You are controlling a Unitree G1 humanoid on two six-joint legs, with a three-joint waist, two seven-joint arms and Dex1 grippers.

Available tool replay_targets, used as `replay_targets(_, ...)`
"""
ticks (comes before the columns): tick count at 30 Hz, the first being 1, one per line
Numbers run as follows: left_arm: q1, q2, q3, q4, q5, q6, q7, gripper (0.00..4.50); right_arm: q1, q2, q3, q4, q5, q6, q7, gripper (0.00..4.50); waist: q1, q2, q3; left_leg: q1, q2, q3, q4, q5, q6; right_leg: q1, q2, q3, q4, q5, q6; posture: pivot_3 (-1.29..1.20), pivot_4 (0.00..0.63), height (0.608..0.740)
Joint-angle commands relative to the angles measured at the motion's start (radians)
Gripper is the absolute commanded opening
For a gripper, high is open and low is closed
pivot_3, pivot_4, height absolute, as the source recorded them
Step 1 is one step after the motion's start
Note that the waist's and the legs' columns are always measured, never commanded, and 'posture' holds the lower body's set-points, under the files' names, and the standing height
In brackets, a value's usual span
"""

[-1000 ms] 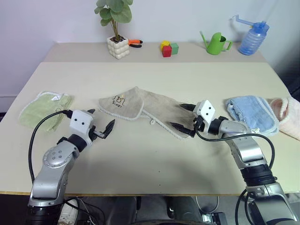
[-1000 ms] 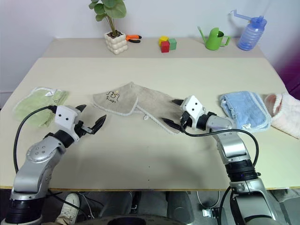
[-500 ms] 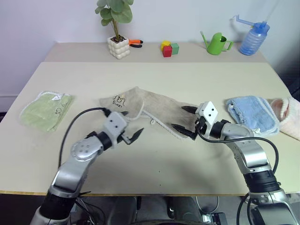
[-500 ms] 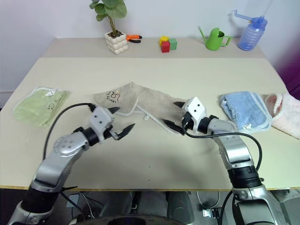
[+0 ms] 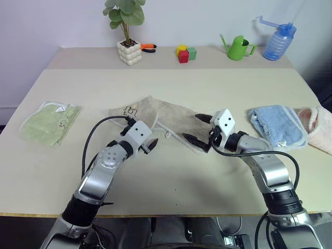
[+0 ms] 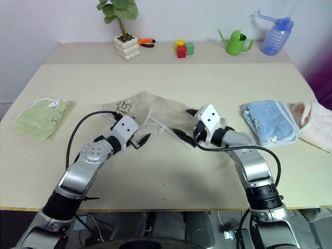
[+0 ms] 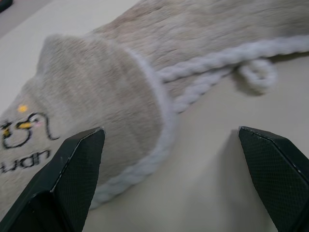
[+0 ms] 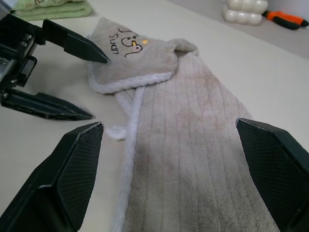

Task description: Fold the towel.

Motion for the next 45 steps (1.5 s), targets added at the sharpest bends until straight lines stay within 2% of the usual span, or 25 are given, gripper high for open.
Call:
replay_targets(1,-0.020,-0.014,0.047,0.024,-0.024,0.009,0.000,4.50,-0.010,0.016,0.007,-0.063,-0.001,-0.013,-0.017,4.49,0.000,0.000,0.000,0.000,0.000,0.000,0.000,0.000,0.000,0.000,0.000,0.000,0.000,0.000,0.000,0.00,0.150,0.731)
replay_targets(2,-0.026,-0.018,0.048,0.035,-0.025,0.002,-0.002,4.50,-0.010,0.020,0.010,-0.068,0.000,-0.013,-0.019,4.49,0.000,0.000,0.000,0.000,0.000,0.000,0.000,0.000,0.000,0.000,0.000,0.000,0.000,0.000,0.000,0.00,0.150,0.731)
replay_targets(5,-0.048,-0.013,0.044,0.069,-0.015,-0.018,0.001,3.71,-0.008,0.033,0.021,-0.077,-0.004,-0.013,-0.024,4.50,0.000,0.000,0.000,0.000,0.000,0.000,0.000,0.000,0.000,0.000,0.000,0.000,0.000,0.000,0.000,0.00,0.150,0.731)
replay_targets(12,-0.062,-0.005,0.082,0.106,-0.015,-0.054,0.013,0.17,-0.005,0.042,0.040,-0.079,-0.006,-0.018,-0.027,4.50,0.000,0.000,0.000,0.000,0.000,0.000,0.000,0.000,0.000,0.000,0.000,0.000,0.000,0.000,0.000,0.00,0.150,0.731)
replay_targets(15,-0.063,-0.005,0.097,0.099,-0.014,-0.103,0.023,0.08,-0.007,0.011,0.051,-0.084,-0.025,-0.022,-0.006,4.50,0.000,0.000,0.000,0.000,0.000,0.000,0.000,0.000,0.000,0.000,0.000,0.000,0.000,0.000,0.000,0.00,0.150,0.731)
replay_targets(24,-0.011,-0.007,0.191,0.009,-0.086,-0.161,0.015,0.08,0.088,-0.209,0.089,-0.121,-0.131,-0.037,0.102,4.50,0.002,0.000,0.000,-0.001,0.000,0.000,0.000,0.000,0.000,0.000,-0.001,0.000,0.000,0.000,0.000,0.00,0.150,0.731)
replay_targets(30,-0.004,0.009,0.222,0.009,-0.097,-0.159,0.007,0.08,0.161,-0.240,0.081,-0.185,-0.139,0.012,0.084,4.50,0.002,0.000,0.000,0.000,0.000,0.001,0.000,0.000,0.000,0.000,-0.001,0.000,0.000,0.000,0.000,0.00,0.150,0.731)
replay_targets(33,-0.010,0.010,0.222,0.015,-0.097,-0.159,0.006,0.08,0.162,-0.236,0.088,-0.158,-0.198,0.031,0.031,4.50,0.003,0.000,0.000,0.000,0.000,0.001,0.000,0.000,0.000,0.000,-0.001,0.000,-0.001,0.000,0.000,0.00,0.150,0.731)
replay_targets(36,-0.013,0.012,0.216,0.018,-0.099,-0.161,0.002,0.00,0.149,-0.241,0.085,-0.107,-0.260,0.019,-0.021,3.71,0.003,0.000,0.000,0.000,0.000,0.001,0.000,0.000,0.000,0.001,-0.001,0.000,-0.001,0.000,0.000,0.00,0.150,0.731)
replay_targets(43,-0.014,0.020,0.207,0.023,-0.094,-0.167,-0.012,0.00,0.131,-0.252,0.064,-0.059,-0.297,-0.001,-0.052,0.38,0.004,-0.001,0.000,0.000,0.000,0.001,0.001,0.000,0.000,0.001,-0.001,0.000,-0.001,0.000,0.000,0.00,0.150,0.731)
replay_targets(44,-0.014,0.022,0.209,0.023,-0.095,-0.167,-0.014,0.00,0.126,-0.250,0.062,-0.060,-0.295,-0.002,-0.050,0.02,0.004,-0.001,0.000,0.000,0.000,0.001,0.001,0.000,0.000,0.001,-0.001,0.000,-0.001,0.000,0.000,0.00,0.150,0.731)
replay_targets(45,-0.013,0.024,0.210,0.022,-0.095,-0.168,-0.015,0.00,0.120,-0.249,0.059,-0.059,-0.296,-0.005,-0.051,0.02,0.003,-0.001,0.000,0.000,0.000,0.001,0.001,0.000,0.000,0.001,-0.001,0.000,-0.001,0.000,0.000,0.00,0.150,0.731)
